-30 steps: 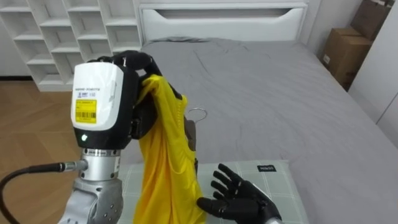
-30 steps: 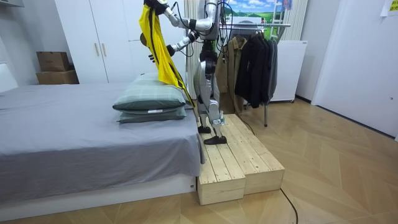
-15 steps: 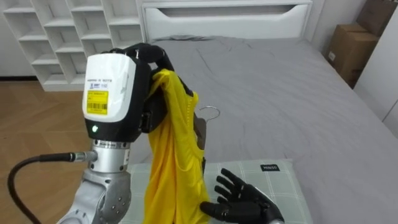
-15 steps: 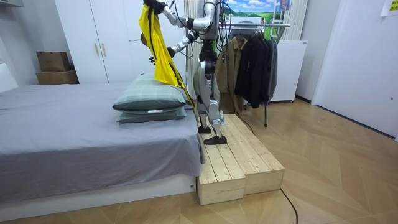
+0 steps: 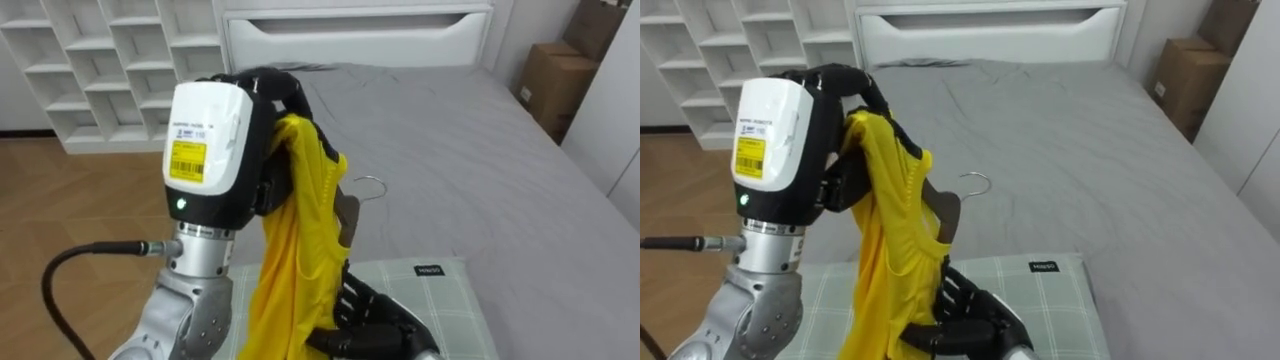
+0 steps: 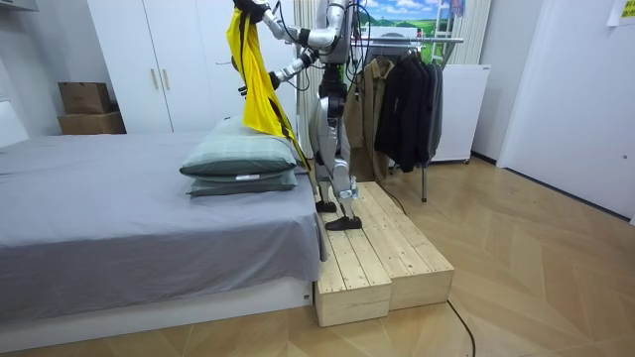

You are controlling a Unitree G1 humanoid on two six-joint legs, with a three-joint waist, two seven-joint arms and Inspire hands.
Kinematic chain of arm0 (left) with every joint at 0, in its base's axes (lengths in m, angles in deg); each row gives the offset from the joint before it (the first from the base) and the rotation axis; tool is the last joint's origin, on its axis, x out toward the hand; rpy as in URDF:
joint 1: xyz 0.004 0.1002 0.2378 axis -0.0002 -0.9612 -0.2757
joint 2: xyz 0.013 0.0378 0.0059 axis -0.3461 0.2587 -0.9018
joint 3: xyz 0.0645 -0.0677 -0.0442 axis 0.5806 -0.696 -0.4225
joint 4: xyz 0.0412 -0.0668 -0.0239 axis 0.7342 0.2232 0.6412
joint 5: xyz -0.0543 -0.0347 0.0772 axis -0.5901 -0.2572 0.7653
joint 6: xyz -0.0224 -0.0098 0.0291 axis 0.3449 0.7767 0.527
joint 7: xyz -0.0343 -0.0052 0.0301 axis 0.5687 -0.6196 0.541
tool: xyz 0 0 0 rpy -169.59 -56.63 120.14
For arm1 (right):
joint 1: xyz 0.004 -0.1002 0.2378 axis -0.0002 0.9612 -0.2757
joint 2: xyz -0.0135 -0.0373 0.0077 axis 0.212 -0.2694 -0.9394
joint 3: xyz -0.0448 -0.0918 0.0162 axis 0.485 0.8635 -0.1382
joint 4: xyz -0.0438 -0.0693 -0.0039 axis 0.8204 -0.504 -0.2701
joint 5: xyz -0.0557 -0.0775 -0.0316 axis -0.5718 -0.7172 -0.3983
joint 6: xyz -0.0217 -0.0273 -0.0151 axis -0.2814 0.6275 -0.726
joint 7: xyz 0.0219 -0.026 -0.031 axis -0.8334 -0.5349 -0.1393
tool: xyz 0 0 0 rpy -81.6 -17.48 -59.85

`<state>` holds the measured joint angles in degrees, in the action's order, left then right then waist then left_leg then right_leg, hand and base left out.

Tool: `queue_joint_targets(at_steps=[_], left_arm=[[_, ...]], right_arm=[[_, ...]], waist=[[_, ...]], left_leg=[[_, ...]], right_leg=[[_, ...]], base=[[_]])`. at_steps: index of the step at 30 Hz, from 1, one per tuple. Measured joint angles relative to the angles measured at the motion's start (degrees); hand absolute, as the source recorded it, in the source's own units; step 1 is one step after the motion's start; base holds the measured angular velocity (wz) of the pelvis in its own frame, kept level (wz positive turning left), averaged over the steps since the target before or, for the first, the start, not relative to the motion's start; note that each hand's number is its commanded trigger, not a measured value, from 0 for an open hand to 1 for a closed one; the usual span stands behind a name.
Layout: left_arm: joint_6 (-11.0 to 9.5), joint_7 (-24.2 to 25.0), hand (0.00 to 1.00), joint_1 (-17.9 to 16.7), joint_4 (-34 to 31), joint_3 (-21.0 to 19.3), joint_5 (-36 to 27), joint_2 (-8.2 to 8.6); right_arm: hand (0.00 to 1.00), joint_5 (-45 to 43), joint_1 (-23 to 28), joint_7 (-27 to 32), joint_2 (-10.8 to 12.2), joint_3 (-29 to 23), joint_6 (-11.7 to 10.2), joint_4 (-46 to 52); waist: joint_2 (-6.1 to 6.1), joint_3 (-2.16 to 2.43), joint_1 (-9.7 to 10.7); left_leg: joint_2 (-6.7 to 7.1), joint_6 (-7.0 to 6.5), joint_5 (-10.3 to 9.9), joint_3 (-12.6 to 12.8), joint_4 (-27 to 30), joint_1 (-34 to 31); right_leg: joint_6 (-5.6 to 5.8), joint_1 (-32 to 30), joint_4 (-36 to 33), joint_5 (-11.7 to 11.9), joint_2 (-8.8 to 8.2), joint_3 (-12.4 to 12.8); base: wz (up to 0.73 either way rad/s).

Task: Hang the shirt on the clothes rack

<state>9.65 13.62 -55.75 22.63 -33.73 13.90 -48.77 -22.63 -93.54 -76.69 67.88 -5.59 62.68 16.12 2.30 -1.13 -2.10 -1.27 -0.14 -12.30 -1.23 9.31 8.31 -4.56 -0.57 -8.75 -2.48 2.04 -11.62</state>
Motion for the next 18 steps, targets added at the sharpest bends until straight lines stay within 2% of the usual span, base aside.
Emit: queue_joint_targets(at_steps=[6, 13, 18], left_arm=[[0.45, -0.23, 1.0, 0.0, 0.02, 0.18, 0.5, 0.04], [3.49, -1.54, 1.0, -0.01, 0.03, 0.19, 0.76, 0.08], [4.57, -1.84, 1.0, -0.01, 0.03, 0.18, 0.75, 0.25]], right_arm=[[0.0, -0.46, -2.4, 0.39, 0.8, 0.06, 0.0, 1.22], [0.0, -0.44, -2.45, 1.6, 1.21, 0.15, 0.13, 2.12], [0.0, -0.44, -2.45, 2.5, 1.2, 0.46, 0.56, 3.3]], waist=[[-0.11, 0.05, 0.04], [-0.2, 0.14, -0.06], [-0.22, 0.22, -0.07]], left_leg=[[-0.01, -0.02, 0.01, 0.08, 0.1, 0.07], [-0.05, -0.02, 0.02, 0.26, 0.1, 0.03], [-0.06, -0.02, 0.02, 0.3, 0.1, 0.06]], right_leg=[[-0.12, -0.02, -0.12, 0.06, 0.09, 0.24], [-0.23, -0.03, -0.07, 0.13, 0.17, 0.38], [-0.24, 0.01, -0.05, 0.15, 0.16, 0.36]], base=[[0.0], [0.0], [0.0]])
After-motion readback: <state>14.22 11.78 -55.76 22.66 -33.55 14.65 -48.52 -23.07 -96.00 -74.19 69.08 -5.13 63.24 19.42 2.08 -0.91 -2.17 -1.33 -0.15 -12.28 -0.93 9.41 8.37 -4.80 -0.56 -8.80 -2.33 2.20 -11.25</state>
